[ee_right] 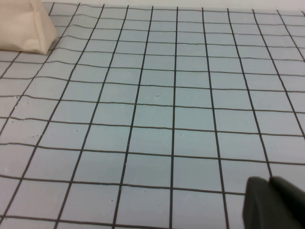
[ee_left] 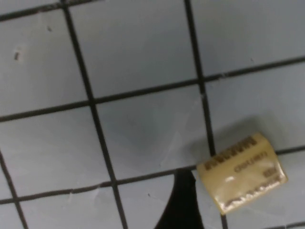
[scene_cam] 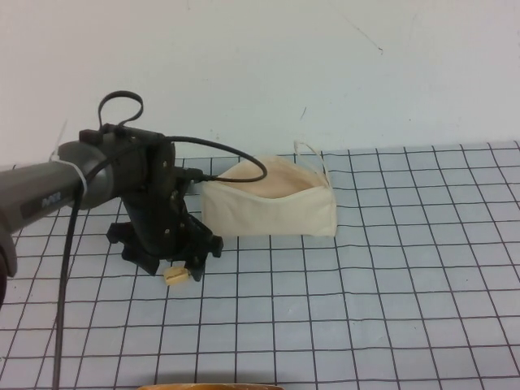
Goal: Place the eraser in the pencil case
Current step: Pick up the eraser from the table
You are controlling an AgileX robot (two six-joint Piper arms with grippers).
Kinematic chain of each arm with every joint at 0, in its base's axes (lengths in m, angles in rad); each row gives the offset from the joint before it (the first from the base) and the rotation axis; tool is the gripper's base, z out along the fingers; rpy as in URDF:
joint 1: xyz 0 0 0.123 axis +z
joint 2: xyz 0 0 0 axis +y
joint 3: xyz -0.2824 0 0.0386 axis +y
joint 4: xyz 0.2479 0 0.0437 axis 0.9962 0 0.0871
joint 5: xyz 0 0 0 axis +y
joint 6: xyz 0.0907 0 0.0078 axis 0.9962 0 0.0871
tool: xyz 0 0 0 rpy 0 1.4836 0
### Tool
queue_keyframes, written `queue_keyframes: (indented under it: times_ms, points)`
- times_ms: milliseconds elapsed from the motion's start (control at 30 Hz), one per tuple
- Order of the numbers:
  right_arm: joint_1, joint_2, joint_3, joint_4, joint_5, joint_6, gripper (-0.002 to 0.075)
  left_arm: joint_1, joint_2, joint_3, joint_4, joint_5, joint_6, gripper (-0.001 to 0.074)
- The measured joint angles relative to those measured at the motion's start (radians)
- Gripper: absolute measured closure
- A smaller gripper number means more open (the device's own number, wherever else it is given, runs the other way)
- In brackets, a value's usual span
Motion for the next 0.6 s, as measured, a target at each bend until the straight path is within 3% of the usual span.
queue_keyframes:
  times_ms: [367,467,567,600]
  points:
    - [0.0,0.0,0.0,0.0,0.0,0.0,0.0729,0.018,0.032,-0.002,-0.032,-0.04,-0.016,0.0231]
    - [0.0,0.0,0.0,0.0,0.0,0.0,0.0729,0.018,0.036,-0.002,-0.032,-0.036,-0.016,0.0297]
    - [0.0,0.0,0.0,0.0,0.0,0.0,0.0729,0.018,0.039,-0.002,-0.032,-0.034,-0.017,0.0424]
    - [0.0,0.0,0.0,0.0,0.0,0.0,0.0729,0.018,0.039,-0.004,-0.032,-0.032,-0.017,0.0424]
